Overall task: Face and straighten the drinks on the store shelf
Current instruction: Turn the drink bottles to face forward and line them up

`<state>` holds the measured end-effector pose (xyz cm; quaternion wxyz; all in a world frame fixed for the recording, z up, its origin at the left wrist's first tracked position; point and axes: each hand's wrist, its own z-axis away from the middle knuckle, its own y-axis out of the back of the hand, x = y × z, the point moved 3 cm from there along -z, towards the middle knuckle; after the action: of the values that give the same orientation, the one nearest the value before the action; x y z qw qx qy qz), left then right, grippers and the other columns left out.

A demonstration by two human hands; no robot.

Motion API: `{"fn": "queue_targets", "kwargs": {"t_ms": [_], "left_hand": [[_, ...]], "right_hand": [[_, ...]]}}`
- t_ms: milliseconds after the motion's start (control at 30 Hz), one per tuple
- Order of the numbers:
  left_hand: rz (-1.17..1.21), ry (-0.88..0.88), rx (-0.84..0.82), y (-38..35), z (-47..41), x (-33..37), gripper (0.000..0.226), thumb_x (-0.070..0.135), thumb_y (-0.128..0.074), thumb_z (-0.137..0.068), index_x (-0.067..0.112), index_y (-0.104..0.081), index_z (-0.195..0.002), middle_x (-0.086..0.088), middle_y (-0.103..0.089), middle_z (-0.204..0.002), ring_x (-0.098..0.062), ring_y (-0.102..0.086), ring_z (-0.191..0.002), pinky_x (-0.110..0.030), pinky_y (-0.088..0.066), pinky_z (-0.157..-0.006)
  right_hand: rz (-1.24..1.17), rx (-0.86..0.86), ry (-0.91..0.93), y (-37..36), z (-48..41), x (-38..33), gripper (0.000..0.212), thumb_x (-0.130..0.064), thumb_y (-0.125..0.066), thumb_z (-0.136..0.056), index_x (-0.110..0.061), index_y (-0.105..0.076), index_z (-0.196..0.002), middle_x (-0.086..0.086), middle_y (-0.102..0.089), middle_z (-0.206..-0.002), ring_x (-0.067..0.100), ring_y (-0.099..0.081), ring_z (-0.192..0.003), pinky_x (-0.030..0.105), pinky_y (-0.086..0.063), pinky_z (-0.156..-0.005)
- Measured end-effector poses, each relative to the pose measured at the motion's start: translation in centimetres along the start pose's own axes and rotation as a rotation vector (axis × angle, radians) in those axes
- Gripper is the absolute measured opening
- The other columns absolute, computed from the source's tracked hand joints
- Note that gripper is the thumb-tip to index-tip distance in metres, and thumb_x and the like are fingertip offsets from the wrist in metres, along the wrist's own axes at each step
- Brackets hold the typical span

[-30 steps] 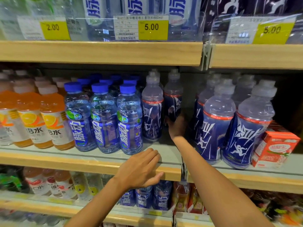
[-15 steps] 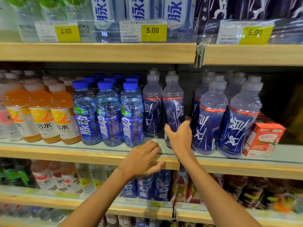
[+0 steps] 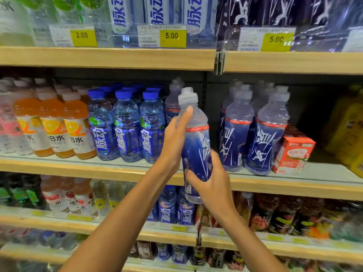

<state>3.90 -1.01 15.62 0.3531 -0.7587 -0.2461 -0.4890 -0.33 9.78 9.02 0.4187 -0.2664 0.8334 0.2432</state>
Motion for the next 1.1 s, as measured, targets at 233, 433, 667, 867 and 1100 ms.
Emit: {"fn": "queue_targets", "kwargs": {"t_ms": [233,433,667,867,1100], "left_hand": [[0.085,0.012,0.109,-1.4,1.4,1.2,0.005,0.013,-0.069,-0.080,0.011,-0.064,-0.079,-0.011,-0.066,-0.074,-0.023,-0.062,-0.063,-0.029,-0.052,-0.057],[0.343,0.223,-0.277,-2.1,1.3,2.0,0.033,0.024,-0.074,-0.060,0.007,-0.065,-0.087,-0.011,-0.065,-0.081,-0.026,-0.063,-0.062,-0.029,-0.054,-0.059],[0.731,0.318,-0.714,-3.4,1.0,1.8,0.053,0.033,-0.083,-0.057,0.007,-0.058,-0.095,-0.007,-0.061,-0.087,-0.021,-0.062,-0.066,-0.030,-0.052,-0.067],[0.466,0.296,-0.541,-0.7,-0.4,1.6,0.049,0.041,-0.076,-0.069,0.006,-0.066,-0.102,-0.013,-0.069,-0.102,-0.027,-0.068,-0.087,-0.035,-0.056,-0.079],[-0.241,-0.115,-0.099,1.3,-0.2,2.8,0.031,0.029,-0.064,-0.088,0.009,-0.063,-0.112,-0.008,-0.071,-0.103,-0.017,-0.068,-0.089,-0.026,-0.054,-0.077]], "right_hand": [[-0.093,-0.114,-0.024,1.2,1.8,0.4,0.051,-0.043,-0.075,-0.076,-0.035,-0.048,-0.119,-0.013,-0.065,-0.105,0.005,-0.065,-0.094,0.015,-0.052,-0.073],[-0.732,-0.508,-0.521,2.7,1.4,2.2,0.078,-0.065,-0.078,-0.058,-0.020,-0.063,-0.120,0.008,-0.067,-0.120,0.023,-0.064,-0.110,0.038,-0.052,-0.094],[-1.057,-0.875,-0.512,0.3,1.8,1.1,0.072,-0.046,-0.076,-0.074,-0.006,-0.048,-0.127,0.016,-0.064,-0.109,0.029,-0.064,-0.097,0.046,-0.051,-0.092],[-0.801,-0.514,-0.511,-0.6,1.0,2.4,0.095,-0.039,-0.089,-0.053,0.003,-0.045,-0.126,0.023,-0.065,-0.101,0.037,-0.064,-0.087,0.048,-0.052,-0.083],[-0.337,-0.057,-0.218,-1.6,-0.2,1.9,0.049,-0.029,-0.084,-0.066,-0.021,-0.059,-0.108,-0.006,-0.074,-0.096,0.012,-0.070,-0.087,0.020,-0.053,-0.071]]}}
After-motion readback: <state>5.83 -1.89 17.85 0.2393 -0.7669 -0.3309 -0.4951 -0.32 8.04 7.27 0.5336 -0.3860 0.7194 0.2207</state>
